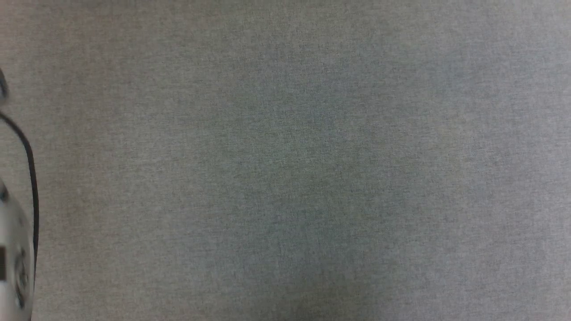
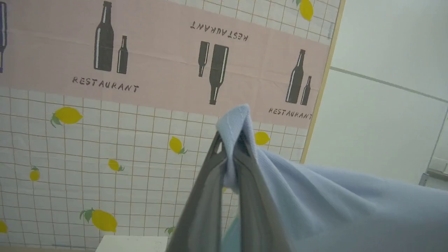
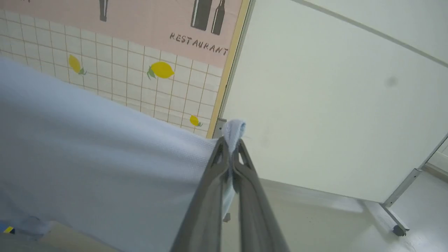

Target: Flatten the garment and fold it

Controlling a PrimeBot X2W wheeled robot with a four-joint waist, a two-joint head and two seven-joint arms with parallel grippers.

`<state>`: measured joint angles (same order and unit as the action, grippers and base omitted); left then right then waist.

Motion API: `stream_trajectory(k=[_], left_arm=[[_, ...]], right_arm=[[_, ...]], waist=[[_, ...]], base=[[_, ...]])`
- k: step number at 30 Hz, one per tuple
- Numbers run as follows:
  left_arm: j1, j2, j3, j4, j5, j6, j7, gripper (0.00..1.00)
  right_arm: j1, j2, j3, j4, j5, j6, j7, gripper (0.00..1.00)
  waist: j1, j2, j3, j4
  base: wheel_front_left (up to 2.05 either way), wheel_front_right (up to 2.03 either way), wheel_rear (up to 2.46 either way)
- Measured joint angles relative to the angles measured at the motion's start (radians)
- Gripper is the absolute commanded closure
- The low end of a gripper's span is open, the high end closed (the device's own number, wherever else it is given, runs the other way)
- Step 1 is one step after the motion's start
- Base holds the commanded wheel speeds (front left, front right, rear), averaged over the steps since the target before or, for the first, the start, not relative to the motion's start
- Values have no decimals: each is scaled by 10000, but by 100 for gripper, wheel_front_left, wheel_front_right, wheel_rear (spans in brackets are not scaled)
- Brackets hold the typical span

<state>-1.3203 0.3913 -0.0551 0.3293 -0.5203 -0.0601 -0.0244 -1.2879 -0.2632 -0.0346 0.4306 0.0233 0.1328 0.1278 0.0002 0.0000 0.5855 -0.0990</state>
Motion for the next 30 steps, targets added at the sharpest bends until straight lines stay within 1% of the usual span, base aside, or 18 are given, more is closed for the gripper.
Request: stream_trajectory(k=[4,9,12,15,19,22,25,30], left_arm=[[1893,451,-435,575,113,-297,244,100],[4248,671,-1055,650,-121,-548,782,100],[5810,725,-1394,176,-593,-623,1367,100],[7489,924,-1919,-431,-1001,-627,2230,100],[9486,1118,-2282,-1461,-1664,-614,3329,100],[10948,1256,-2431,-2408,-1977,-219,4000,100],[12284,1298,-2518,-3411,-2165,311,4422,100],[13858,1333,-2539,-4443,-2284,1018,4541,100]], right_arm=[[1620,42,644,570,600,0,-199,100],[3659,13,1057,754,1371,0,-286,100],[4925,-81,1095,702,1795,0,-267,100],[6195,-234,1055,443,2059,0,-224,100],[7628,-326,834,-42,2347,0,-36,100],[8730,-259,470,-430,2422,0,242,100],[9827,-92,81,-953,2378,0,562,100],[11538,213,-476,-1847,2286,0,1315,100]], waist=[[0,0,-343,90],[0,0,-924,235],[-2,0,-1354,343],[-2,0,-1857,457],[-3,0,-2479,589],[-3,0,-2946,675],[-3,0,-3379,760],[-3,0,-3878,915]], base=[[0,0,0],[0,0,0],[0,0,0],[0,0,0],[0,0,0],[0,0,0],[0,0,0],[0,0,0]])
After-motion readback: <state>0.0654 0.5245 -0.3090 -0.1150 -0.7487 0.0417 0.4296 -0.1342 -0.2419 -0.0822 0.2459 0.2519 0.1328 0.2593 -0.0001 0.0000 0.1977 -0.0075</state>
